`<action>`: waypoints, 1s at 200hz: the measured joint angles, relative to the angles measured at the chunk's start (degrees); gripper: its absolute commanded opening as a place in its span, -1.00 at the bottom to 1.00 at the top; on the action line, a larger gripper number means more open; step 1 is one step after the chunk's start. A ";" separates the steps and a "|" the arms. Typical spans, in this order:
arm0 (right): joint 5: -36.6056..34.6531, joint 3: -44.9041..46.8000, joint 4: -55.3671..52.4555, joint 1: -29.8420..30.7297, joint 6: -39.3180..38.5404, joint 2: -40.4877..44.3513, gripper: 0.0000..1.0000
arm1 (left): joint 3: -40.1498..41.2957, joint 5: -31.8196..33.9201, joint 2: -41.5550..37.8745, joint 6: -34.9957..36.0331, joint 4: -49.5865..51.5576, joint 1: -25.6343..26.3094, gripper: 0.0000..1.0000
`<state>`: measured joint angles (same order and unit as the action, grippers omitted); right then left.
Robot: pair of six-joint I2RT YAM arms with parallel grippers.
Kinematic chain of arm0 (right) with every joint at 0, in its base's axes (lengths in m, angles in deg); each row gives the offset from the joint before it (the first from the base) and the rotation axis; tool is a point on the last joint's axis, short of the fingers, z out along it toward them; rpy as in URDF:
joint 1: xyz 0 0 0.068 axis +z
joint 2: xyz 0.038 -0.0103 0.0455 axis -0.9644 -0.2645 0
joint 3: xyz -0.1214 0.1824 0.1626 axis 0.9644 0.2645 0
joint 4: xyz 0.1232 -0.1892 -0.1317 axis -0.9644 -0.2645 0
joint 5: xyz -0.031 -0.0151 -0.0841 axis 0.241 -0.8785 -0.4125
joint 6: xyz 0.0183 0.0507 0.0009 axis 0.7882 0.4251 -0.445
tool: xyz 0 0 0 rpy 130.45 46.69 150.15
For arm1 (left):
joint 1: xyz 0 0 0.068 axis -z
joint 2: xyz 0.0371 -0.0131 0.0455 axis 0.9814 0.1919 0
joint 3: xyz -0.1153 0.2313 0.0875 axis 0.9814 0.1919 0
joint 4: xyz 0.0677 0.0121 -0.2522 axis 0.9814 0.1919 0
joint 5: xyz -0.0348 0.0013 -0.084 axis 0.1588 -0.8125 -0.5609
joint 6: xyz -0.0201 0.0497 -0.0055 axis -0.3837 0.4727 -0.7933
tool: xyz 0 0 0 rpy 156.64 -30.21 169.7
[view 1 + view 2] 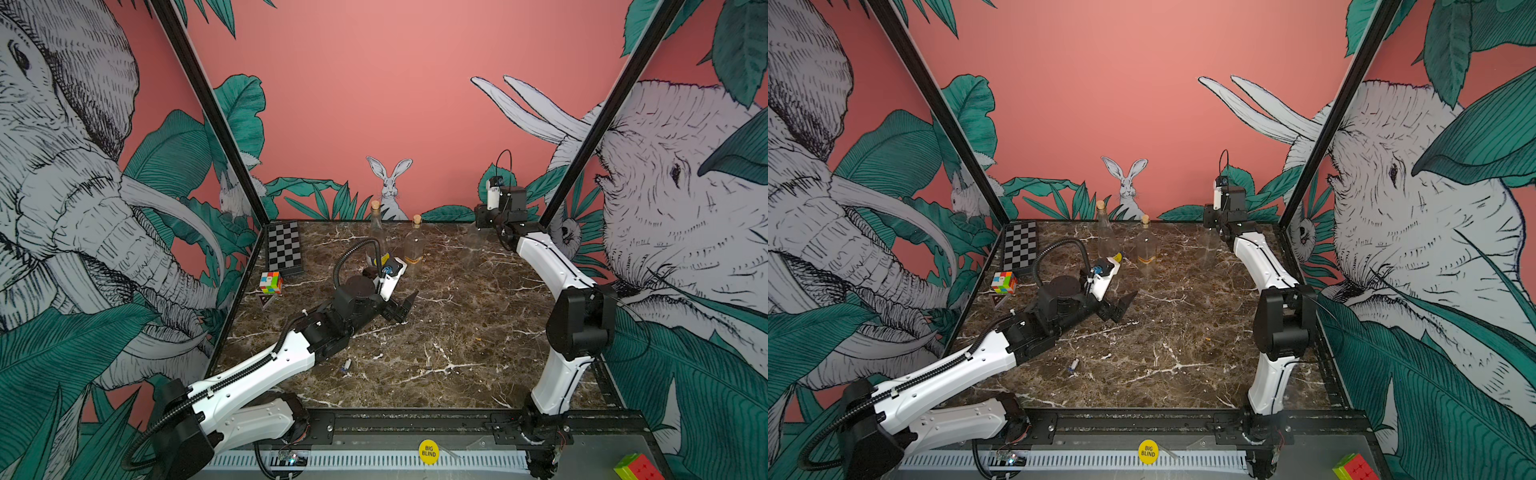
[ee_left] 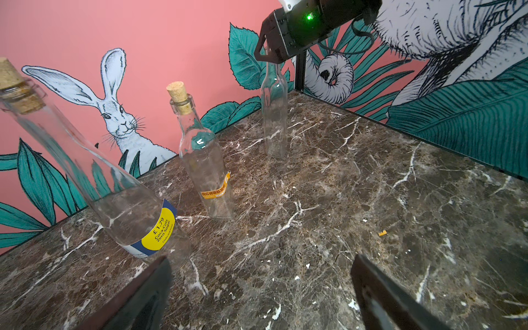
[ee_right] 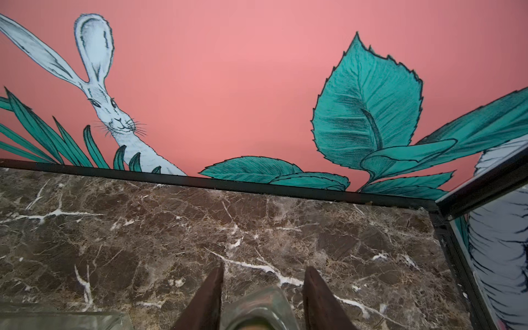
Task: Remove the label from the bottle
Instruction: Place the bottle at the center of the board.
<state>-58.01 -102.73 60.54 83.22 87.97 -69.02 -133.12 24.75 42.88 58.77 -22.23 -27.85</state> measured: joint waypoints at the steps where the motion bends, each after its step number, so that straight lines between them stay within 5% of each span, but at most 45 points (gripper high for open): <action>1: 0.04 0.00 0.00 0.00 -0.02 0.00 0.21 | 0.00 0.04 -0.02 0.02 0.00 0.00 0.98; 49: 1.57 -0.02 0.26 -0.07 -0.15 0.07 0.98 | -0.52 4.39 -0.61 0.35 2.64 0.00 0.99; 82: 2.43 1.36 0.22 -0.07 -0.66 3.61 0.97 | -3.41 10.34 -2.19 -0.04 7.85 -0.02 0.99; 119: 3.52 10.23 1.73 -0.35 1.42 20.96 0.97 | -3.63 10.51 -10.36 -0.09 9.81 -0.07 0.98; 162: 7.61 27.78 10.23 -2.29 13.31 48.98 0.97 | -8.26 6.14 -17.53 -3.78 17.16 -0.07 0.94; 200: 19.69 41.92 13.68 -2.19 27.32 64.46 0.97 | -12.15 2.71 -17.09 -8.44 22.53 -0.07 0.91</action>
<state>-38.32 -60.81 74.22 81.03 115.29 -4.57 -145.27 27.46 25.79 50.34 0.31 -27.91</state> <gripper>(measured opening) 0.985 0.958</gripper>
